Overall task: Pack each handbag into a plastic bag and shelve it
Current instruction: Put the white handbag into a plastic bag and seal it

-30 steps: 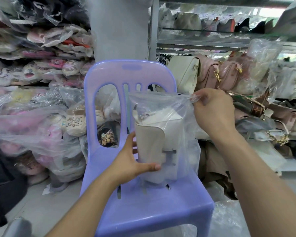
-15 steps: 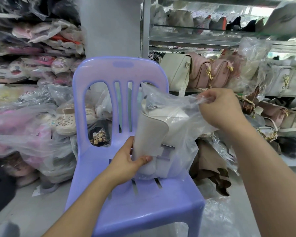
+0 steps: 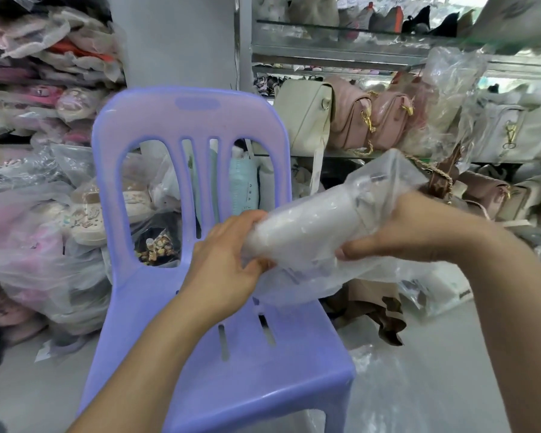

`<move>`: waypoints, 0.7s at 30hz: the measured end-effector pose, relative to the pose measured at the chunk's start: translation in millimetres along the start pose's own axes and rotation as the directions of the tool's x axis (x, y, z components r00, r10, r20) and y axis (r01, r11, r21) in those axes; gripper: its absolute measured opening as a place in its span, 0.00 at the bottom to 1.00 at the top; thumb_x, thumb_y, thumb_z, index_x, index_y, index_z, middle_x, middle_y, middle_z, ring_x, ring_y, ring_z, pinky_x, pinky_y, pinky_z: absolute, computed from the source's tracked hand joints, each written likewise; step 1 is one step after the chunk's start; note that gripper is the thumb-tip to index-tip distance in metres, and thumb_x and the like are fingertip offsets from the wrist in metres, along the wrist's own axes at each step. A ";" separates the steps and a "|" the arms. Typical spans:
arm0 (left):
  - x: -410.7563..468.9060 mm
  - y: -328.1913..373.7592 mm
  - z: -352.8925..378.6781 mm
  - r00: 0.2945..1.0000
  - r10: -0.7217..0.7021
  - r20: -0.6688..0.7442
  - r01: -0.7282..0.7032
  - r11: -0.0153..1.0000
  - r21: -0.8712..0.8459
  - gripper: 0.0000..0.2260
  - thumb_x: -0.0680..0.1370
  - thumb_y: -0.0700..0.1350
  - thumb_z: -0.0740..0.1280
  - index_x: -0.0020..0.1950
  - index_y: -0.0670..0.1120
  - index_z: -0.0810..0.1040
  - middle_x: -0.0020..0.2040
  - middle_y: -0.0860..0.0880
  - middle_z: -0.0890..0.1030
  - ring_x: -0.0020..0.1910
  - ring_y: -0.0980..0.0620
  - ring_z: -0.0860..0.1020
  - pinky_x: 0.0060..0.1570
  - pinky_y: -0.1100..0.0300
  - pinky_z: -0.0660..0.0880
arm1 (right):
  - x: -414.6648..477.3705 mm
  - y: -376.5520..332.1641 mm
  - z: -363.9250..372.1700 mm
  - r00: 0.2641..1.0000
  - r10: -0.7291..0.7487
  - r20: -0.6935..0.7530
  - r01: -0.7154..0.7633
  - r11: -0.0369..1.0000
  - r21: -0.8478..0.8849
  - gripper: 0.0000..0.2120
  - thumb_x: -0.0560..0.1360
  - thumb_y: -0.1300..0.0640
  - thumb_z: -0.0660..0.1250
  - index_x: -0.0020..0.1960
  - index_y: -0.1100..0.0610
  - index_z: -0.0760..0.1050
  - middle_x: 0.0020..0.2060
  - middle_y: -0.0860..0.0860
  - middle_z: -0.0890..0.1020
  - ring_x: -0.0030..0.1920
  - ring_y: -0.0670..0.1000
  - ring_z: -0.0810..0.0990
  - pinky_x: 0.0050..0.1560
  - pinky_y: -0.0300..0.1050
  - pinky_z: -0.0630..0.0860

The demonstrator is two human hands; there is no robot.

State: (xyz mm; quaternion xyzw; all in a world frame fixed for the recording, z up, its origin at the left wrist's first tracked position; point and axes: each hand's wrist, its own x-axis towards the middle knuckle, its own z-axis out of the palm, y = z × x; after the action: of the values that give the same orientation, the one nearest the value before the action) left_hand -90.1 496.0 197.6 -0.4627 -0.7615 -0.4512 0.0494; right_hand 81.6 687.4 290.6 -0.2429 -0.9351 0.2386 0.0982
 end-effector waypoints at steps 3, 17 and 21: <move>5.8 20.6 0.7 0.992 0.082 -0.092 -0.070 0.990 0.121 0.26 0.74 0.52 0.74 0.69 0.66 0.69 0.56 0.70 0.72 0.63 0.56 0.69 0.69 0.51 0.61 | -14.0 19.6 -1.6 0.994 -0.068 -0.084 0.093 0.938 0.335 0.16 0.67 0.56 0.83 0.52 0.50 0.84 0.44 0.45 0.88 0.46 0.45 0.87 0.50 0.38 0.83; 159.9 182.2 24.4 0.986 -0.079 -0.144 -0.010 0.848 -0.530 0.29 0.78 0.53 0.70 0.77 0.56 0.64 0.76 0.54 0.65 0.73 0.54 0.65 0.68 0.58 0.65 | -59.6 36.6 -100.5 0.708 0.493 -0.506 0.009 0.710 0.704 0.15 0.65 0.48 0.83 0.44 0.57 0.86 0.41 0.49 0.89 0.44 0.51 0.88 0.51 0.52 0.83; 194.5 229.1 16.5 0.997 -0.040 -0.072 -0.012 0.789 -0.614 0.24 0.76 0.50 0.72 0.71 0.55 0.71 0.64 0.52 0.75 0.63 0.52 0.74 0.65 0.51 0.74 | -80.2 21.4 -164.3 0.605 0.576 -0.549 -0.018 0.699 0.715 0.23 0.64 0.43 0.84 0.50 0.56 0.84 0.42 0.47 0.89 0.45 0.50 0.88 0.48 0.47 0.83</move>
State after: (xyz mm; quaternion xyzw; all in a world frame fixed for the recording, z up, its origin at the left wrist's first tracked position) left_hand -23.0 674.2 430.6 -0.4295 -0.5746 -0.6926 -0.0761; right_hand 208.7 729.1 417.0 -0.4321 -0.6081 0.4378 0.5018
